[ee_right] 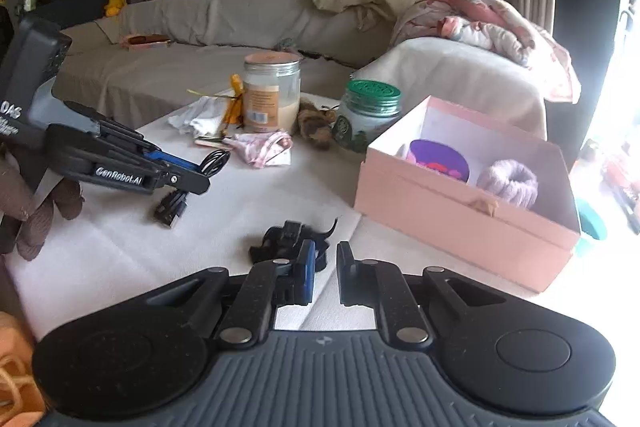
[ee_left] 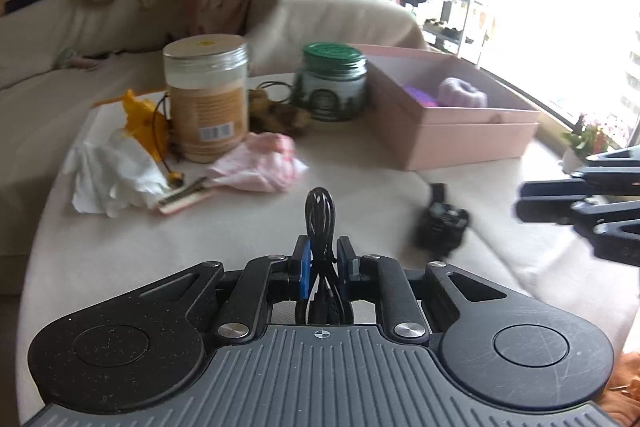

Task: Organize soft objects
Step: 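Grasp the black cable with the left tool while the right tool grasps the black clip, then carry the cable and clip over the pink box and open both tools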

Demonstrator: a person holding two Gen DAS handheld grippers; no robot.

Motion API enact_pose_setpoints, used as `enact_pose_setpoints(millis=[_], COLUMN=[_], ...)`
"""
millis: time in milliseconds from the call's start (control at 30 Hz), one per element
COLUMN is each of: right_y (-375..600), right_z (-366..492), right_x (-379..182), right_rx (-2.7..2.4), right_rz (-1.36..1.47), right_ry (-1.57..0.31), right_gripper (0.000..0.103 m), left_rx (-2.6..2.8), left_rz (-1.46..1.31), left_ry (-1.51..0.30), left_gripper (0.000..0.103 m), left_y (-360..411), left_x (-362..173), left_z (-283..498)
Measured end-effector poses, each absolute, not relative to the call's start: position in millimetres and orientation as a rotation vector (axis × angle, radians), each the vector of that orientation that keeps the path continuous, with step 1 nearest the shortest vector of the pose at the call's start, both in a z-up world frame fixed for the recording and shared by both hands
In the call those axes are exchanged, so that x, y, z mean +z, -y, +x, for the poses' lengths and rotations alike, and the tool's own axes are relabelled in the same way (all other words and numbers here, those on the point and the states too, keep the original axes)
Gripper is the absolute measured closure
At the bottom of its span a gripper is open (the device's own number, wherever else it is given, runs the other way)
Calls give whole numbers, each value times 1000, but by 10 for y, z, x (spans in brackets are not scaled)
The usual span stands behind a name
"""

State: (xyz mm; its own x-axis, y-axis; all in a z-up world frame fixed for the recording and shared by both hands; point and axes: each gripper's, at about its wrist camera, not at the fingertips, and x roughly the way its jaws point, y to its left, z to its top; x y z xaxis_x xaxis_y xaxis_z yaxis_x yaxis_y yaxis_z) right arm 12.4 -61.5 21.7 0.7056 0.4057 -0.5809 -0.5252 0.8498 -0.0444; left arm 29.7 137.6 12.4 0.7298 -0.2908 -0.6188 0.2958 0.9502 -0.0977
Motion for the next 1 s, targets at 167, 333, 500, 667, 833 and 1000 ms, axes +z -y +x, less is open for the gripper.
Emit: enact_pose_setpoints(millis=[167,333,500,667,833,1000], right_y=[449,196,140,316,429,647], right_z=[264,463,418,237,137,-12], right_x=[107,-46,-78,82,147,300], right_rx=[485,499,511,522,519,508], right_rz=[-144,-174,-259,-264,-261,-259], right_ry=[-584,-597,-608,-562,-522,-500], right_gripper=[53,58,83,90,90,90], left_rx=[-328,-340,-364,-385,-397,-453], left_rz=[-10,-22,-33,-44,-49,-40], left_ry=[-680,-688,-679,-672,-663,-658], left_gripper=[86,86,86,86,86,86], left_y=[-1252,-1240,-1251,-1226,-1181,-1102], left_x=[134,109,112,126,155,270], left_z=[183,175,147,123,87,40])
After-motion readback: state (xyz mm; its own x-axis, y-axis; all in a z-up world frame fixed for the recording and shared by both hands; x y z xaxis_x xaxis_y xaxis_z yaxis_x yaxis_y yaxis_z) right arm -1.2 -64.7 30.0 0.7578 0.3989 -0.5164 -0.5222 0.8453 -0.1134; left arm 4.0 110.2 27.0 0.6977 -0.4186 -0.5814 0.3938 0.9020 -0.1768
